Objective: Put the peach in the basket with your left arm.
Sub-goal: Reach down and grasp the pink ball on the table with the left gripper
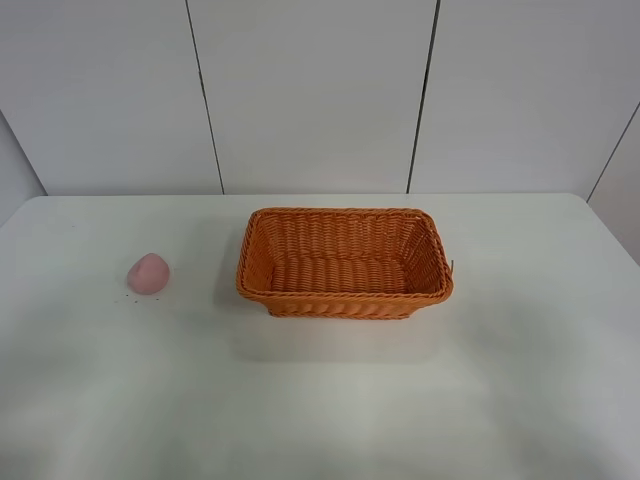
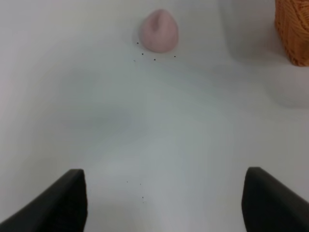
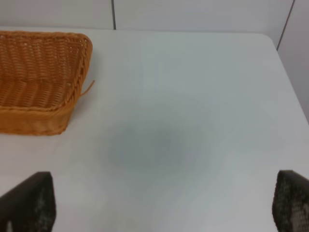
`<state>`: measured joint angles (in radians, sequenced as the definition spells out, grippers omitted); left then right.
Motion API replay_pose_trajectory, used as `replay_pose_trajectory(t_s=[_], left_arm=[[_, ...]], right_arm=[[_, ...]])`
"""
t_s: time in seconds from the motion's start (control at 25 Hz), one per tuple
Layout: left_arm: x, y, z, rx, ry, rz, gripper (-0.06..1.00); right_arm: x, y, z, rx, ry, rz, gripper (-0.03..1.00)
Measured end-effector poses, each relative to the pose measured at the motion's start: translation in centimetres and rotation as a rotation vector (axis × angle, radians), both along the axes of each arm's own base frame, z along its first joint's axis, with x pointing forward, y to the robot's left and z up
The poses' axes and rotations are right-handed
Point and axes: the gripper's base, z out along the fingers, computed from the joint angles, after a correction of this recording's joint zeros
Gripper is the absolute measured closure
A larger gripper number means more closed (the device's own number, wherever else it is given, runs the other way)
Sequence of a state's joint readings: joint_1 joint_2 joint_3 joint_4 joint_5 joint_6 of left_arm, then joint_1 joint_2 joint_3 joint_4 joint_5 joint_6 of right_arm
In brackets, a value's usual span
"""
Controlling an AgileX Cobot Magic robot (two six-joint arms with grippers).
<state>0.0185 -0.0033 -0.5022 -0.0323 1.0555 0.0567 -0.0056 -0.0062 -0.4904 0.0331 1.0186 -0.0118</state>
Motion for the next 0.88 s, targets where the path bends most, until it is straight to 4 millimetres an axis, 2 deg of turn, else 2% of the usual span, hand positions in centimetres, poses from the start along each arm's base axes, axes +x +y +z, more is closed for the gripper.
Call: replay_pose_trajectory(t_s=[0.32, 0.48, 0.64, 0.8, 0.88], left_arm=[[0.0, 0.0, 0.1, 0.004, -0.003, 0.001, 0.25], [0.6, -0.1, 1.6, -0.008, 0.003, -0.006, 0.25], [4.0, -0.1, 4.3, -0.018, 0.127, -0.010, 0.25], [9.6, 0.0, 6.3, -0.023, 0.268, -0.006, 0.25], [13.2, 0.1, 6.6, -0.022, 0.334, -0.005, 0.25]], right_arm=[[0.0, 0.0, 0.0, 0.000, 0.000, 0.000, 0.27], [0.0, 0.0, 0.0, 0.000, 0.000, 0.000, 0.27], [0.0, 0.0, 0.0, 0.000, 0.000, 0.000, 0.27], [0.0, 0.0, 0.0, 0.000, 0.000, 0.000, 0.27], [0.0, 0.0, 0.0, 0.000, 0.000, 0.000, 0.27]])
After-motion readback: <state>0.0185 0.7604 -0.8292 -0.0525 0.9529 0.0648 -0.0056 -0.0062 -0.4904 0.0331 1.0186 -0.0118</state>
